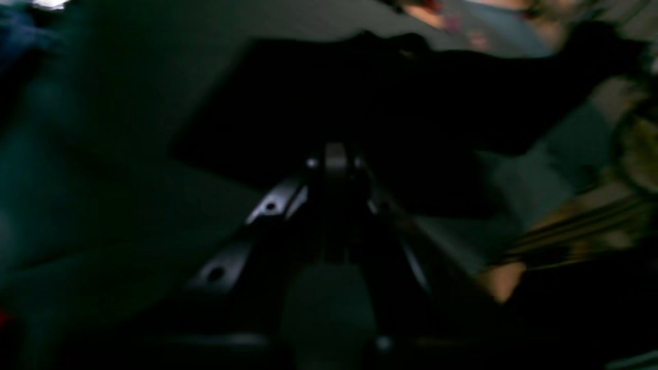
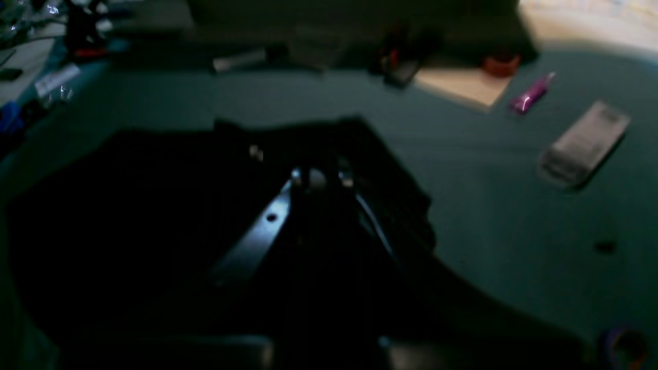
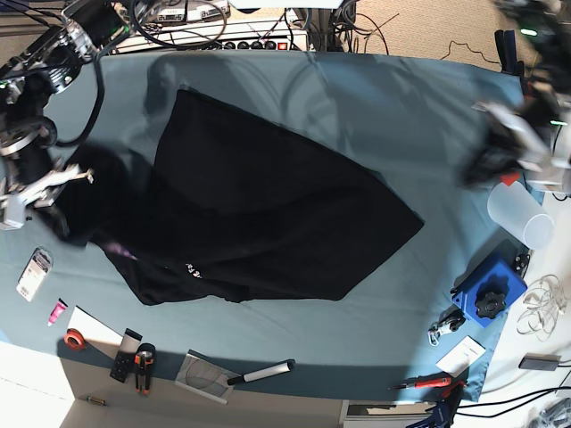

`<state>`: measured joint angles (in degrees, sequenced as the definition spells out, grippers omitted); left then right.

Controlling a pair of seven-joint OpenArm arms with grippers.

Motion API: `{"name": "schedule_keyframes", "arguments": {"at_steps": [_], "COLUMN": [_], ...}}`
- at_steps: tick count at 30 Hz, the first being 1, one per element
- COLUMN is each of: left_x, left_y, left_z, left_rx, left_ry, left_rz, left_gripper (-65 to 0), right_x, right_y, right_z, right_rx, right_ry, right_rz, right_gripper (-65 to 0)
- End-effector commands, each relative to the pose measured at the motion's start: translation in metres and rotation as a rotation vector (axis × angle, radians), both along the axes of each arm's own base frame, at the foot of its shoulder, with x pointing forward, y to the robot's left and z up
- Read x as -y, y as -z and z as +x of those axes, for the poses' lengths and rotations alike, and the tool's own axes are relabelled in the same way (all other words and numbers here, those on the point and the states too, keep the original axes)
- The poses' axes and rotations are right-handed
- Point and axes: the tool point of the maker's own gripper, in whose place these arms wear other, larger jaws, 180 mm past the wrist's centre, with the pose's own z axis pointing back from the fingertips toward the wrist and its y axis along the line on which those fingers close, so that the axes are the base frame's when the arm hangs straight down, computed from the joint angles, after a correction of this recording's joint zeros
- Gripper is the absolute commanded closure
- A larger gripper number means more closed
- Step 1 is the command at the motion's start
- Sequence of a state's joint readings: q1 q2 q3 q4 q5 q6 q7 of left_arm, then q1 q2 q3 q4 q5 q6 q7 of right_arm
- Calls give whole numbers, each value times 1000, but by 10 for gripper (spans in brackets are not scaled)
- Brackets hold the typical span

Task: Layout the t-shirt on the table in an organized manner, then fold the t-shirt properly
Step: 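Lower the shirt onto the table and release both grippers, then grasp the shirt's shoulder edges with both grippers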

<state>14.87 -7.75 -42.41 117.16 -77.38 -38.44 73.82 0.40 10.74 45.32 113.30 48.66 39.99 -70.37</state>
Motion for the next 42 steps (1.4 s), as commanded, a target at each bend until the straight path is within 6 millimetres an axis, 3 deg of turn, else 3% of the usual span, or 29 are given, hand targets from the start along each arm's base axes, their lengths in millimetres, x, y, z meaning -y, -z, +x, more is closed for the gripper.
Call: {"name": "schedule_keyframes", "arguments": {"at_steps": [1,7,12,17,21,24,32,39,42], "left_x": [9,67,103,129,151,163,174,164,159], "left_y": [-11,9,44,77,88,94,118,162,166], "left_z": [2,6,11,-4,-19,-25,-3,25,32], "left_rx": [43,-3,-8,43,203,364,534,541,535], "left_ry": [16,113,186,368,505,571,519,522,491], "left_rz": [-33,-29,217,515,697,840,1090,1266,1283], "left_gripper": [0,0,0,-10,-234,-251,-251,-251,-227], "right_x": [2,10,15,29,36,36,37,37,37], "right_y": [-12,5,5,3,-1,-1,-1,-1,-1], "right_z": [3,3,2,2,1,1,1,1,1], "right_rx": [46,-3,-13,-28,-34,-35,-35,-35,-34], "right_ry": [-2,20,33,65,72,73,73,74,73], "right_rz": [-3,11,-14,-76,-110,-112,-113,-113,-113], "right_gripper": [0,0,0,0,0,0,0,0,0]}}
